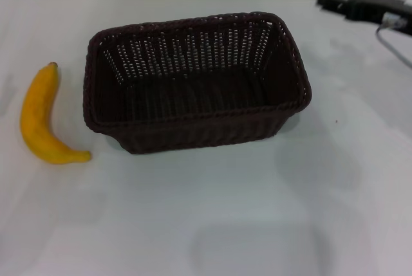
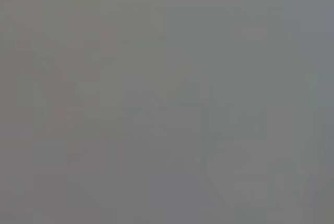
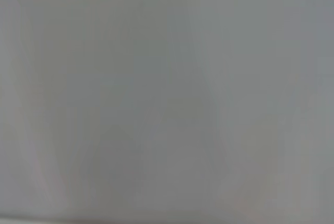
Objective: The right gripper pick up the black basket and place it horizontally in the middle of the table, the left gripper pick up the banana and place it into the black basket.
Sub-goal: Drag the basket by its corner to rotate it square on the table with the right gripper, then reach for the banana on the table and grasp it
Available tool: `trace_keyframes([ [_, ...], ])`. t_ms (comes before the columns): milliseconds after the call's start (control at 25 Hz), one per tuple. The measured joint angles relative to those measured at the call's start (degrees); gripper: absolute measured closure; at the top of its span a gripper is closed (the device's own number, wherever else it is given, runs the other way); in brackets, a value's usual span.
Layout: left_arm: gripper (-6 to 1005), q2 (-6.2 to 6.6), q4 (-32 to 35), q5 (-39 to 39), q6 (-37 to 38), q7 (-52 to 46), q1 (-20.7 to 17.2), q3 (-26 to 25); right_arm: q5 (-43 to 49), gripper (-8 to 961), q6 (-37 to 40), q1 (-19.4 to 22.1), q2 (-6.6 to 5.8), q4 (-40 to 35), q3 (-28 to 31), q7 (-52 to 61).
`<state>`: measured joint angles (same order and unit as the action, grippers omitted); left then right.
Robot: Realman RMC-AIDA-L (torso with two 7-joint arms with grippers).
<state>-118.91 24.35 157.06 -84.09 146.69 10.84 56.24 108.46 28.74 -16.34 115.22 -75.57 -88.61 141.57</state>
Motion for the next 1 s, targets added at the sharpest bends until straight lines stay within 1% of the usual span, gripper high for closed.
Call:
trace_keyframes([
  [120,159,-0.02,0.26,0.00,0.00,-0.92,-0.08,0.00,0.38,174,-6.56,0.35,-0.01,0.70,-0.17,-4.29],
  [320,159,-0.09,0.35,0.00,0.00,-1.32,0.12,0.00,1.08,176,-22.60,0.50,-0.01,4.16,-3.49,-10.80],
  [440,159,-0.17,0.37,0.00,0.00,-1.26,0.42,-0.05,3.20,179,-35.77,-0.07,-0.02,7.92,-7.38,-12.38],
  [520,160,-0.17,0.39,0.00,0.18,-1.22,0.51,-0.14,6.63,181,-46.17,-0.66,0.00,11.16,-11.21,-12.11],
  [600,160,-0.15,0.44,0.03,0.65,-1.26,0.69,-0.20,9.89,182,-54.97,-1.40,0.00,14.32,-14.71,-10.71],
  [640,160,-0.15,0.47,0.05,0.88,-1.29,0.77,-0.23,12.27,183,-60.18,-1.99,-0.01,16.55,-16.53,-8.35],
  [680,160,-0.12,0.49,0.11,1.17,-1.30,0.88,-0.29,14.45,184,-63.69,-2.46,0.01,18.51,-17.77,-5.80],
  [760,160,-0.10,0.51,0.16,1.54,-1.27,1.04,-0.35,20.32,186,-70.84,-3.58,0.00,23.69,-19.13,2.80],
  [800,160,-0.09,0.52,0.19,1.65,-1.26,1.10,-0.36,22.41,186,-72.84,-3.89,-0.01,25.22,-19.32,5.97],
  [840,161,-0.09,0.55,0.22,1.87,-1.27,1.26,-0.36,26.06,187,-76.55,-4.53,0.00,28.57,-19.42,12.06],
  [920,161,-0.06,0.64,0.22,2.14,-1.41,1.50,-0.36,30.39,187,-80.63,-5.32,-0.05,32.76,-19.36,18.52],
  [1000,161,-0.02,1.28,0.14,2.63,-2.22,1.60,-0.36,32.75,187,-83.11,-5.74,-0.19,35.06,-19.33,21.67],
])
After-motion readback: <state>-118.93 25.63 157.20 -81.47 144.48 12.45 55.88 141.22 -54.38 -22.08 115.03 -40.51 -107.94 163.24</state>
